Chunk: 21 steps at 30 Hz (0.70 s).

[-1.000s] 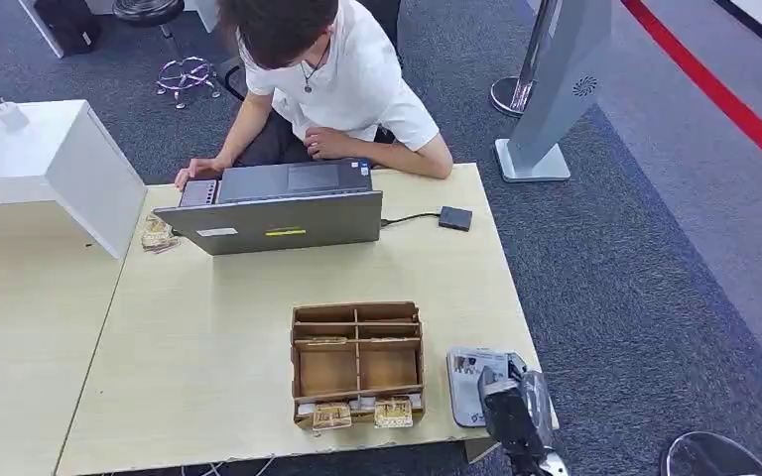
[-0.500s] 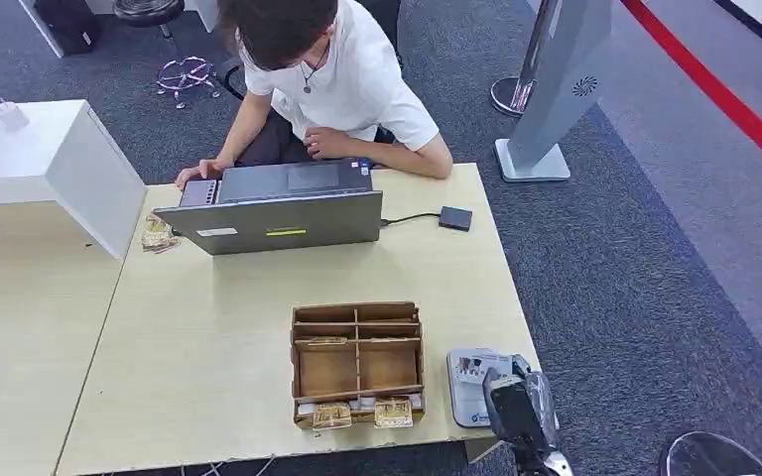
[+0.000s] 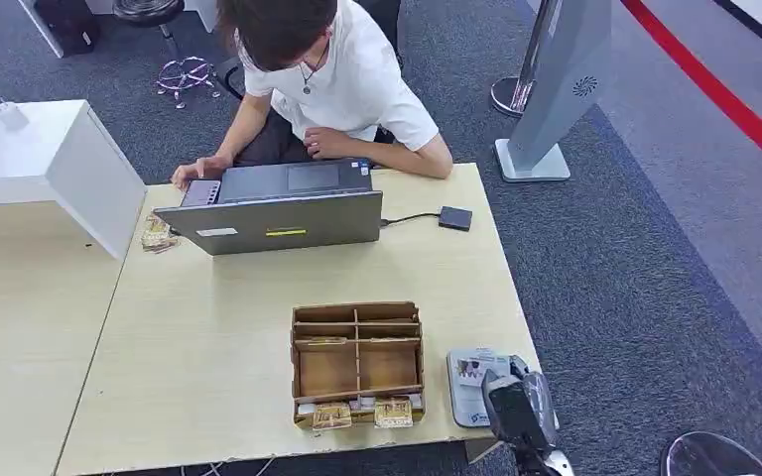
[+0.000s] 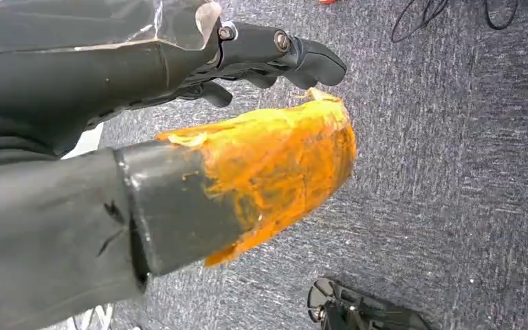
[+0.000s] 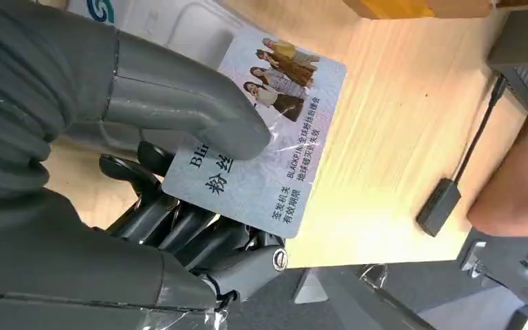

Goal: Pass the card to the sensor for recognition and then transmit it.

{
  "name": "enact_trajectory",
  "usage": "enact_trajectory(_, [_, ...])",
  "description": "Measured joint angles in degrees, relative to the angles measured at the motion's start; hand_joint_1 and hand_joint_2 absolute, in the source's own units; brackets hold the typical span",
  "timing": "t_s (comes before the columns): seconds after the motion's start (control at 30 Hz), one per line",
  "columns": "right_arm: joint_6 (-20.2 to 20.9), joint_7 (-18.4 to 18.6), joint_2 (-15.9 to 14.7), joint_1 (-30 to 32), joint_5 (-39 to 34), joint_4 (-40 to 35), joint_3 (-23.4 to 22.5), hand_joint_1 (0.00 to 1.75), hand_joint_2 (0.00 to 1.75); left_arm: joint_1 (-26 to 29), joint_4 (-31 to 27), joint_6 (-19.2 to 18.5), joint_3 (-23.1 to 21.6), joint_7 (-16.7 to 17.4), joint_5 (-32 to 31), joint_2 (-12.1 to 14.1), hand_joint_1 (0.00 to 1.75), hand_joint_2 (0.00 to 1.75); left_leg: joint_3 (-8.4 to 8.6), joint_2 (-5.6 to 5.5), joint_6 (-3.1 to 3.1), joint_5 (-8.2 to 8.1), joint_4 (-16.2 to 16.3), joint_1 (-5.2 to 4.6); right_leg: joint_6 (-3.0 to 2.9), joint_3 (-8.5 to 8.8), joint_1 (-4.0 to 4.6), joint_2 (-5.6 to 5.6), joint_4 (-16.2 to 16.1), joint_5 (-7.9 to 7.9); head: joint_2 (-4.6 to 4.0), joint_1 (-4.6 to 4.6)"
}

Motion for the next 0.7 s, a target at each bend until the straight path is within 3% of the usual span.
enact_trajectory(0.7, [0.74,2.03,0.00,1.98,3.45,-3.72,-0.98,1.75,1.75,0.04,0.00,0.02,0.48,0.00,0.04,0.04,0.00,0.00,0.00,0.00,0.00,0.00,0.00,0.00,0.00,0.00,0.00,0.00,0.00,0.00,0.00,0.00])
